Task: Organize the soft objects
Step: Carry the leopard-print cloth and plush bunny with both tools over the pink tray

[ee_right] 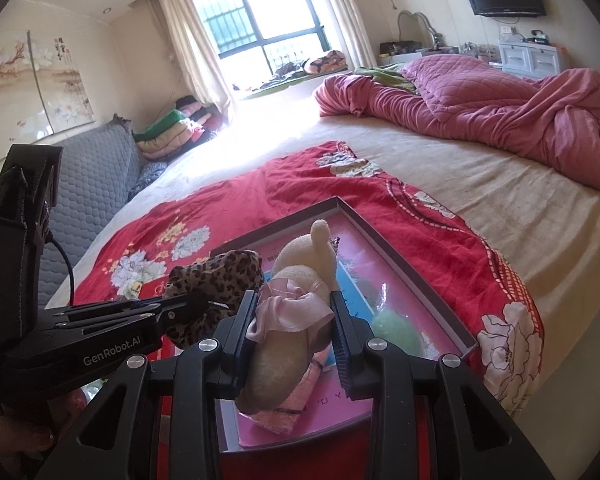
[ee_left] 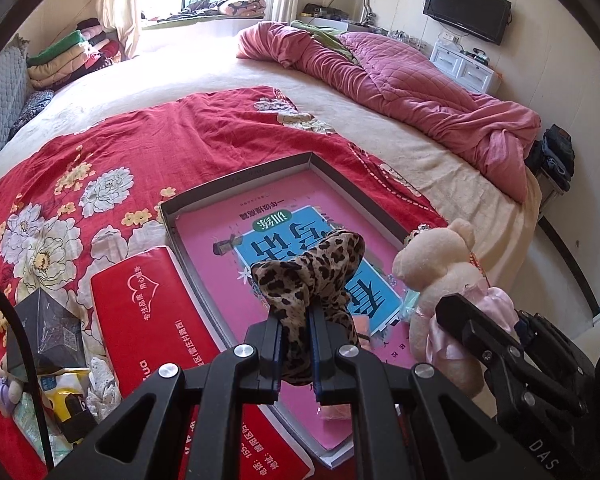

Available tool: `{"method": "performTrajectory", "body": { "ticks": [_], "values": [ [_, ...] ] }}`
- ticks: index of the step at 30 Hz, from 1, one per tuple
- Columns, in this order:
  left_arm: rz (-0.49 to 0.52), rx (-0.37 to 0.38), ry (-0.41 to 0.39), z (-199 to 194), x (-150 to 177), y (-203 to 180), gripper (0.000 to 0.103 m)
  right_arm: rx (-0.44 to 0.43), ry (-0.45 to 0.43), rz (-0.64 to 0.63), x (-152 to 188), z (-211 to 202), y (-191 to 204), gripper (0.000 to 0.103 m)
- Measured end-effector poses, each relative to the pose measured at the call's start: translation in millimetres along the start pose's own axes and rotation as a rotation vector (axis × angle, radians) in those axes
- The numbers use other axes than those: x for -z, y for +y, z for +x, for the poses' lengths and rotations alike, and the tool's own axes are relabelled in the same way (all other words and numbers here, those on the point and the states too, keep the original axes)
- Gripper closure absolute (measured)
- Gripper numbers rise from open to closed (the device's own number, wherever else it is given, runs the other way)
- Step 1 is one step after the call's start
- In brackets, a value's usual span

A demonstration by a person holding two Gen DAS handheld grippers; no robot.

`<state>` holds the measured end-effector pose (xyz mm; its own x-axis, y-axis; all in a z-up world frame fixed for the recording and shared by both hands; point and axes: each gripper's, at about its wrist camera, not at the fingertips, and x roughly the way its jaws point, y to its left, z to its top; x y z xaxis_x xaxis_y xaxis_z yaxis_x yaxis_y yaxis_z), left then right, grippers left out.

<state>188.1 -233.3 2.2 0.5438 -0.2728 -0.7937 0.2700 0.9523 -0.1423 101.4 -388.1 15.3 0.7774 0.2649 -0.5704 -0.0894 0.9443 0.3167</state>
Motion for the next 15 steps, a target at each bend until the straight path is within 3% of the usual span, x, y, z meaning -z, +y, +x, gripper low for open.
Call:
{"method": "performTrajectory", "body": {
  "ticks": [15],
  "values": [
    [0.004,-0.03,0.07,31,7,5,0.092,-0.03,0.089,0.032,13,30,-13,0.067]
  ]
}}
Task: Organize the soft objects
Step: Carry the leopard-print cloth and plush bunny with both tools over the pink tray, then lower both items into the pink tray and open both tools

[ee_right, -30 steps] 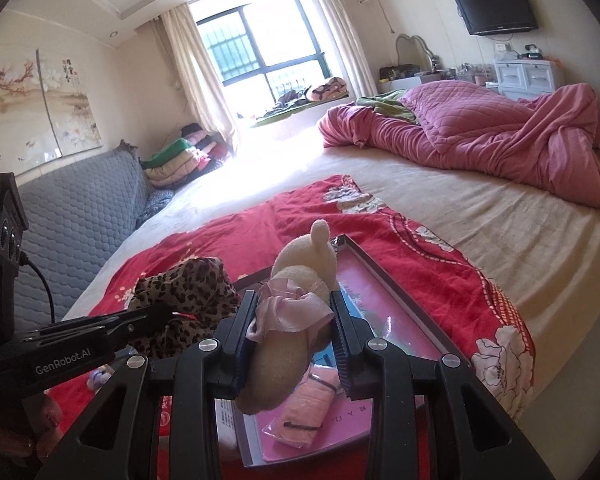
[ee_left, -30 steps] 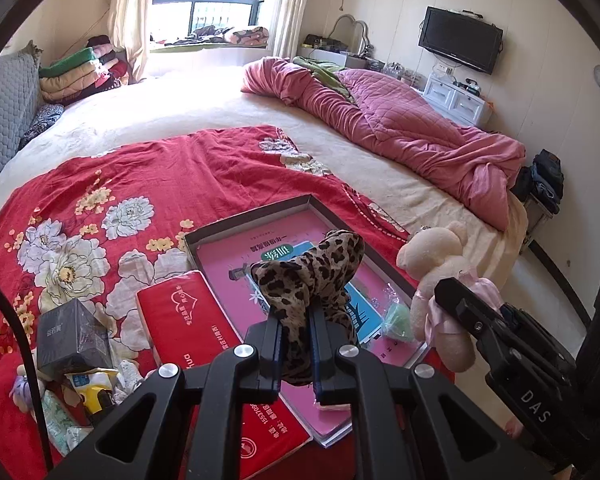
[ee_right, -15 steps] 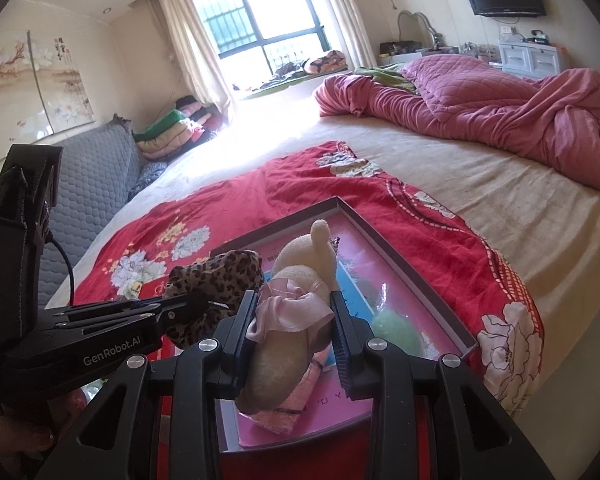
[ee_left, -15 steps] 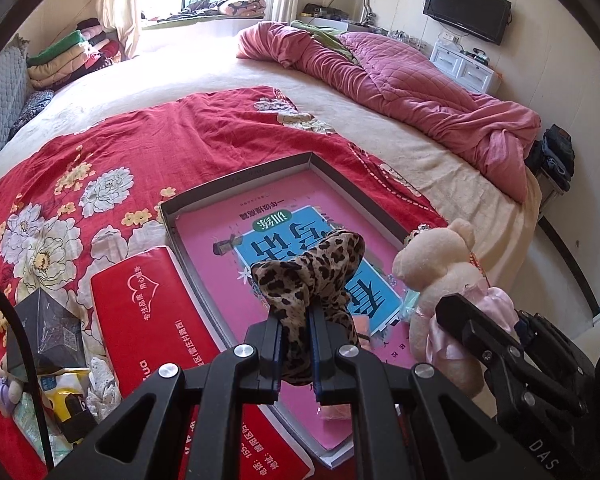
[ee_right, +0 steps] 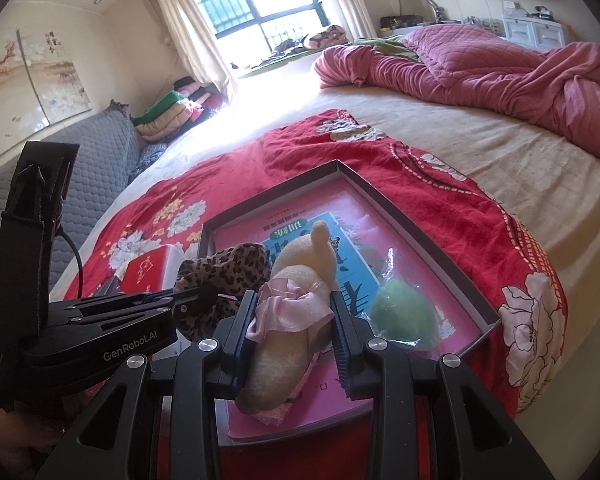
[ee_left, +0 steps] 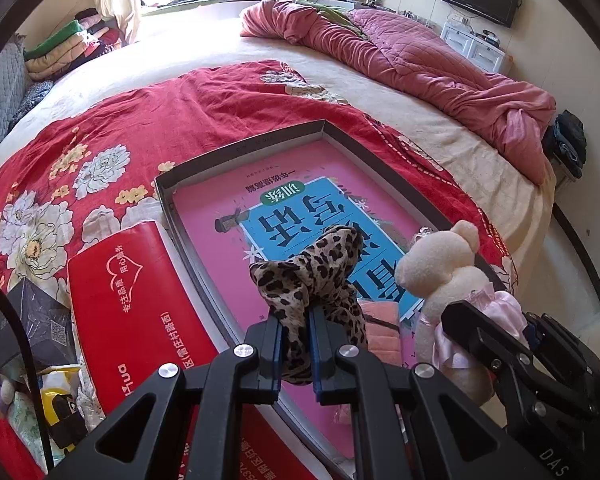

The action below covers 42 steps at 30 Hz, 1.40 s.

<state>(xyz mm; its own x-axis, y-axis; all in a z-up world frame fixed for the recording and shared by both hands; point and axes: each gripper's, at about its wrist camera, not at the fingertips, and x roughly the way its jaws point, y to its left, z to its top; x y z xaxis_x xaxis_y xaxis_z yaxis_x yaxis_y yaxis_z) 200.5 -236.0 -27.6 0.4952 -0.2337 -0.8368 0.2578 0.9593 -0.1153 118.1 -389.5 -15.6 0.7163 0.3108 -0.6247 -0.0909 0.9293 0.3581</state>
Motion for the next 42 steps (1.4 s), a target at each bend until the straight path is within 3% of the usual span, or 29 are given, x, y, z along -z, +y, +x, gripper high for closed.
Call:
{"method": "performTrajectory", "body": {
  "ticks": [14,33,42],
  "values": [
    [0.044,-0.008,0.029,8,2,-9,0.092,0.074,0.095,0.019,12,24,-16,0.067],
    [0.059,-0.034,0.062,12,1,-13,0.092,0.115,0.082,-0.027,11,28,-12,0.059],
    [0.057,-0.028,0.082,10,3,-13,0.085,0.113,0.059,-0.046,9,22,-6,0.054]
  ]
}}
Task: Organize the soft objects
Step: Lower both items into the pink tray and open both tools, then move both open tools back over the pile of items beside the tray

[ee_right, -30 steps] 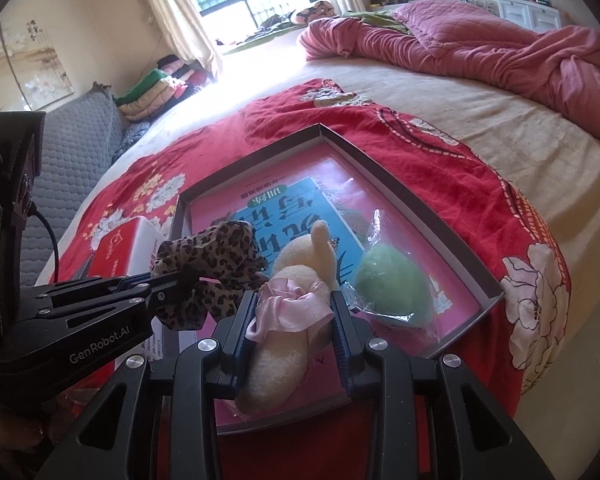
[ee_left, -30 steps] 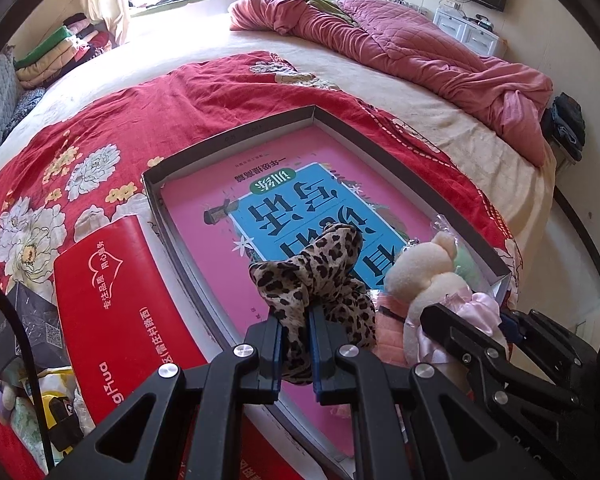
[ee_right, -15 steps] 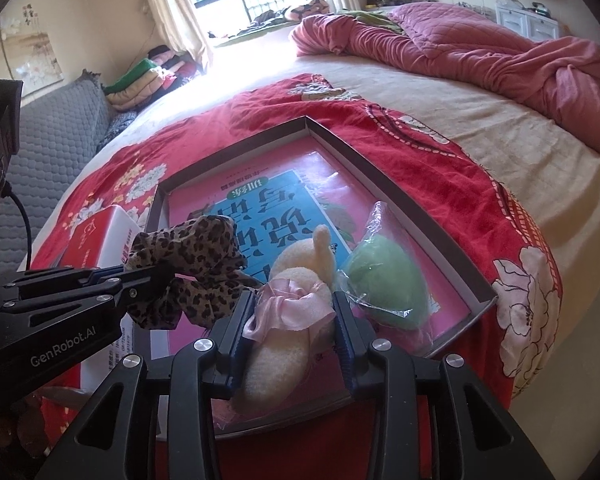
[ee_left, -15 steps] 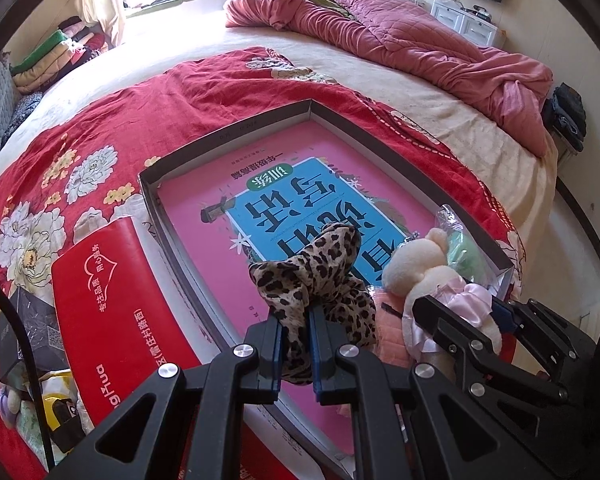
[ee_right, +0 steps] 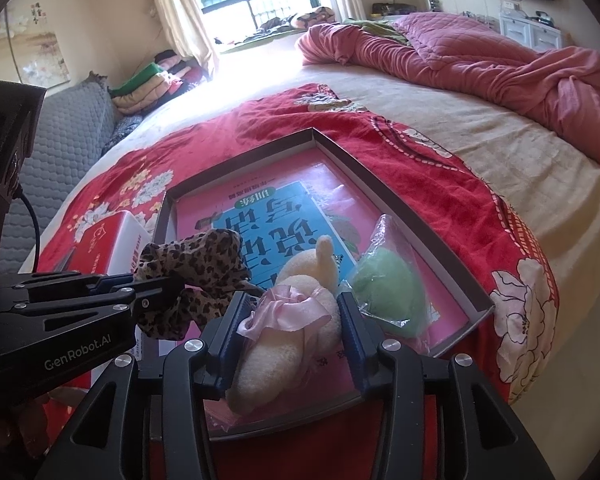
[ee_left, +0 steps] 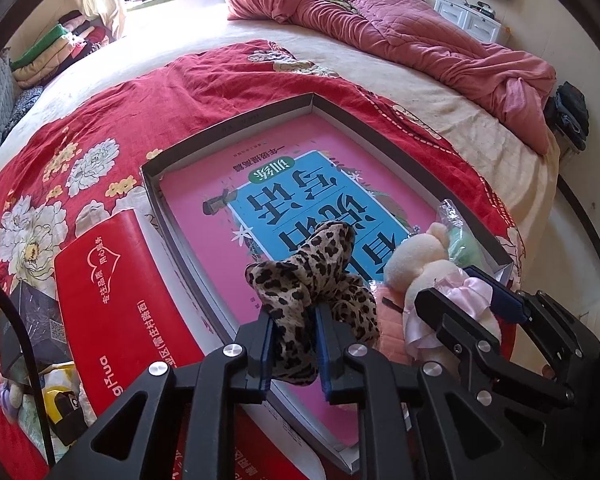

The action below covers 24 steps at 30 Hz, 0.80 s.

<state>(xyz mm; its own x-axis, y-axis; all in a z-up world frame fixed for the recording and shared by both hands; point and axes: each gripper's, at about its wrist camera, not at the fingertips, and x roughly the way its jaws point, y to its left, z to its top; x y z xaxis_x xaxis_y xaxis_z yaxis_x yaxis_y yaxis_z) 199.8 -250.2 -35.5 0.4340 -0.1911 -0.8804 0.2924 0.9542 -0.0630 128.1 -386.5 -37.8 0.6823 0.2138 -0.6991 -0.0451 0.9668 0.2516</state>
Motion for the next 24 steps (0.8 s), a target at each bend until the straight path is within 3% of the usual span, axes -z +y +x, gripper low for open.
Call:
{"method": "performTrajectory", "body": {
  "ticks": [11,24],
  "values": [
    [0.019,-0.002,0.01,-5,1,-4,0.068,0.003,-0.065,-0.006,-5,-15,2,0.05],
    [0.013,0.009,-0.004,-16,4,0,0.058,0.061,-0.105,0.028,-8,-22,-8,0.046]
  ]
}}
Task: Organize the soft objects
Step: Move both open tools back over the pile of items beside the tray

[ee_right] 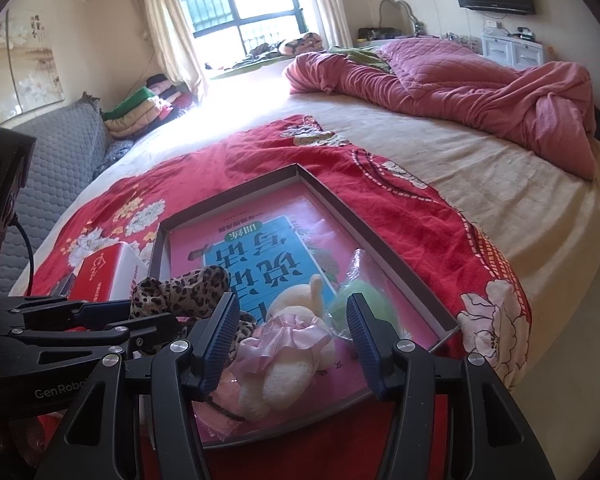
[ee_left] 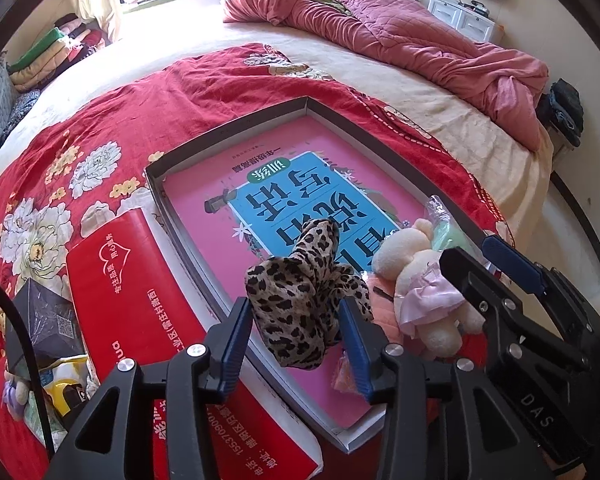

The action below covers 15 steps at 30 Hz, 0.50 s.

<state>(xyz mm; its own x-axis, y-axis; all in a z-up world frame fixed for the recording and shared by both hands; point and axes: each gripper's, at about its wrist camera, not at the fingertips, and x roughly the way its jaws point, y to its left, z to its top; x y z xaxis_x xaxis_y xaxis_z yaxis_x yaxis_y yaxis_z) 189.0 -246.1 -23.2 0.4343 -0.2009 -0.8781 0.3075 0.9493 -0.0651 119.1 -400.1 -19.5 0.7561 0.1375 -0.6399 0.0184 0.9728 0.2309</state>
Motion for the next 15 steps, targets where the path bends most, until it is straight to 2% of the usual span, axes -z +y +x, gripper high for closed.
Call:
{"method": "performTrajectory", "body": {
  "ticks": [3,6,12,15],
  "values": [
    [0.001,0.001,-0.008,-3,1,0,0.052,0.017,-0.01,0.022,-1,-2,-5,0.045],
    [-0.005,0.007,-0.017,-7,1,2,0.048,0.034,-0.007,0.031,-1,-1,-9,0.036],
    [-0.021,0.018,-0.034,-15,3,6,0.047,0.045,-0.006,0.027,0,-1,-9,0.036],
    [-0.024,0.019,-0.053,-21,3,6,0.041,0.051,-0.004,0.02,0,-1,-8,0.033]
  ]
}}
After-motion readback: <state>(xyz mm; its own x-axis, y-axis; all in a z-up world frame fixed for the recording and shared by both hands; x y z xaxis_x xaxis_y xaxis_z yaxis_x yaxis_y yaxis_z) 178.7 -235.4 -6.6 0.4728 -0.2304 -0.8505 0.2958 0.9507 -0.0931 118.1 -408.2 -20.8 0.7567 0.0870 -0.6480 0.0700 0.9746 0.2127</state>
